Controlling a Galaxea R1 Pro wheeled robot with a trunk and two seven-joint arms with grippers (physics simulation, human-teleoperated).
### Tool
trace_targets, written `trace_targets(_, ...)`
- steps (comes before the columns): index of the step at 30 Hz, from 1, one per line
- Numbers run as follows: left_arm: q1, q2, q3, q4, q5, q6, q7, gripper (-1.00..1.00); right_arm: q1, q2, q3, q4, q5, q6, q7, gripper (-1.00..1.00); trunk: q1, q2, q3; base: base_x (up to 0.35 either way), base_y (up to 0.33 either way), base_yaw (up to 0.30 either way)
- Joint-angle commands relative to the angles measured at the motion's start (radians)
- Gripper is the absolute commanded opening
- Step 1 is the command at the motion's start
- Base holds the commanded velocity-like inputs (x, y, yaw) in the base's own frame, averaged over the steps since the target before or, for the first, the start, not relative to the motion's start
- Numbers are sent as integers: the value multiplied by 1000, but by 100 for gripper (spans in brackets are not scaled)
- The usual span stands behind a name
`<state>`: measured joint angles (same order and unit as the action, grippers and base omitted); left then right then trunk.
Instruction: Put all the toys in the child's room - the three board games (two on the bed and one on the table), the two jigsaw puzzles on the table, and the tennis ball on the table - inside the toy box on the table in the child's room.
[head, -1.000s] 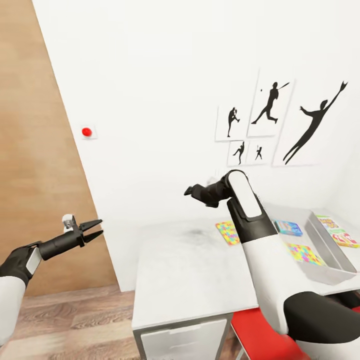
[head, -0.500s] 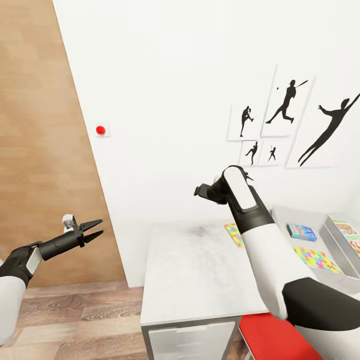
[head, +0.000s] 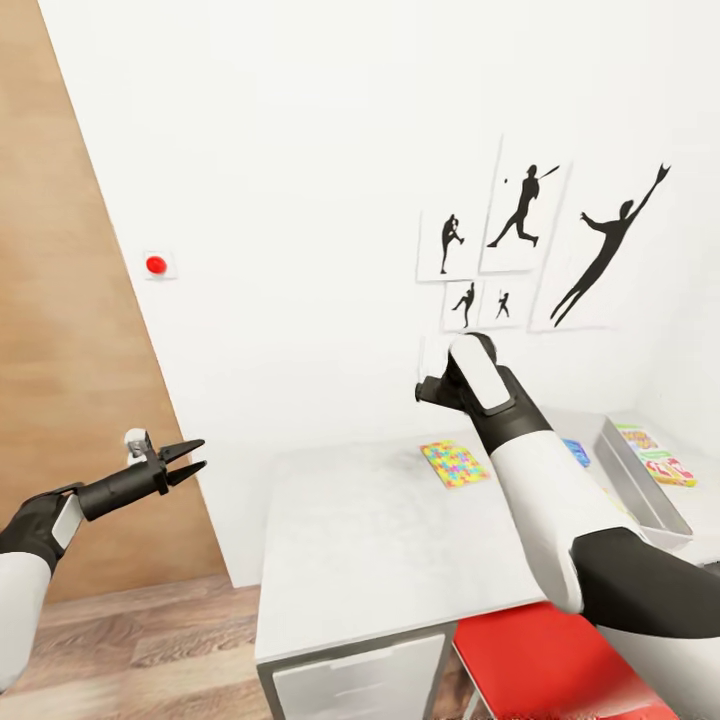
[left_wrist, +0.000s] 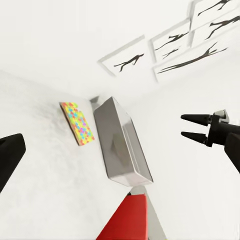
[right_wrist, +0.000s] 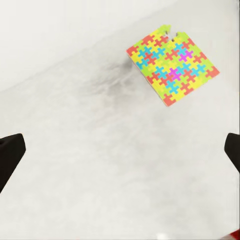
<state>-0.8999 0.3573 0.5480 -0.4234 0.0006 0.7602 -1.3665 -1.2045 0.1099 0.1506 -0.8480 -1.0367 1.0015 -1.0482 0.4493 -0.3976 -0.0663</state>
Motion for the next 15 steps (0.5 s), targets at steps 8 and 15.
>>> trace_targets(8, -1, 0, 1, 0, -2, 10, -3, 100, -1, -4, 14, 8, -4, 1, -4, 100, 1, -2, -2, 0, 0, -45)
trace_targets(15, -1, 1, 1, 0, -2, 10, -3, 100, -2, 0, 14, 14, -4, 0, -2, 100, 1, -2, -8, 0, 0, -4)
